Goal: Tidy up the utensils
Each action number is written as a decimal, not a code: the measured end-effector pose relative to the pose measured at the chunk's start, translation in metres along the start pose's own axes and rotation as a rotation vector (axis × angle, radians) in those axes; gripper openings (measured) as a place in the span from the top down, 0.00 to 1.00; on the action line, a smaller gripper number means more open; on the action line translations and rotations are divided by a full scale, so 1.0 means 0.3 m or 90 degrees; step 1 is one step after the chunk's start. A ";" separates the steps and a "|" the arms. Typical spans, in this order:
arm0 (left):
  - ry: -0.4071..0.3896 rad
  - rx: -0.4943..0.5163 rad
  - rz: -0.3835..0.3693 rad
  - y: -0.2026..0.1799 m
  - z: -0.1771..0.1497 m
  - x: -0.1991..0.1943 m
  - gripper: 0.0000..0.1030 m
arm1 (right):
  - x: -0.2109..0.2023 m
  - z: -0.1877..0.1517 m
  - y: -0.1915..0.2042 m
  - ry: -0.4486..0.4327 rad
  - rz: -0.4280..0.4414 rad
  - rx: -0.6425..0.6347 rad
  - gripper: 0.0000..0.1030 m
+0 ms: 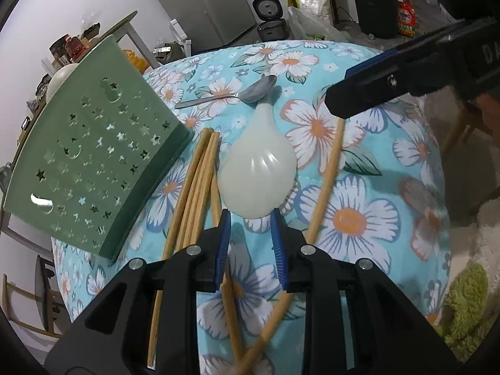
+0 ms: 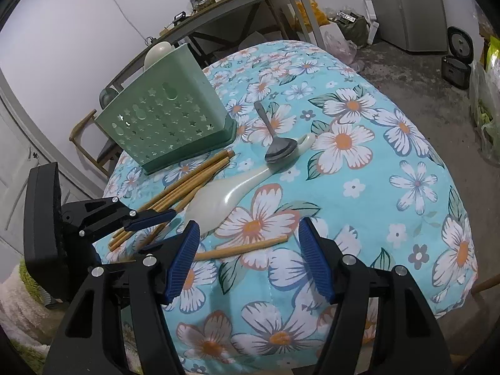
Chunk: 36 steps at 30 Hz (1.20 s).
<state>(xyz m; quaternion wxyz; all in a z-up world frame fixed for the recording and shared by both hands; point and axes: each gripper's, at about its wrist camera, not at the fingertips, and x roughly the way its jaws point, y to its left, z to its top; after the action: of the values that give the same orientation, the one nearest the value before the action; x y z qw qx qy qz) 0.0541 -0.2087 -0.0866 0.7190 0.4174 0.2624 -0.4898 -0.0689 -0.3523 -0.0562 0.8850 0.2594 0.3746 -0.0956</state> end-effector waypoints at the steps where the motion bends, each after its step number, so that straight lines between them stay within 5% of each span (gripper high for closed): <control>1: -0.005 0.008 0.007 -0.007 0.000 0.002 0.76 | 0.002 0.002 -0.002 0.001 0.000 0.001 0.37; 14: -0.110 -0.027 0.074 0.018 0.022 -0.055 0.75 | 0.021 0.017 -0.010 0.004 -0.001 0.008 0.38; 19: -0.111 0.000 0.038 0.000 0.022 -0.041 0.74 | 0.019 0.017 -0.014 0.004 -0.003 0.009 0.38; 23: -0.116 0.043 0.005 -0.040 0.021 -0.045 0.53 | 0.021 0.020 -0.019 0.004 -0.001 0.014 0.38; 31: -0.062 0.068 0.045 -0.045 0.071 0.052 0.53 | 0.015 0.014 -0.012 0.004 0.002 0.012 0.38; 36: -0.071 0.072 0.042 -0.042 0.083 0.065 0.55 | 0.008 0.011 -0.014 0.001 0.002 0.015 0.38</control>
<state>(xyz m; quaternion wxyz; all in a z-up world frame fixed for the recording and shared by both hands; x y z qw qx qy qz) 0.0492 -0.2415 -0.0935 0.7233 0.4379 0.1801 -0.5026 -0.0667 -0.3577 -0.0578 0.8817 0.2702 0.3739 -0.0987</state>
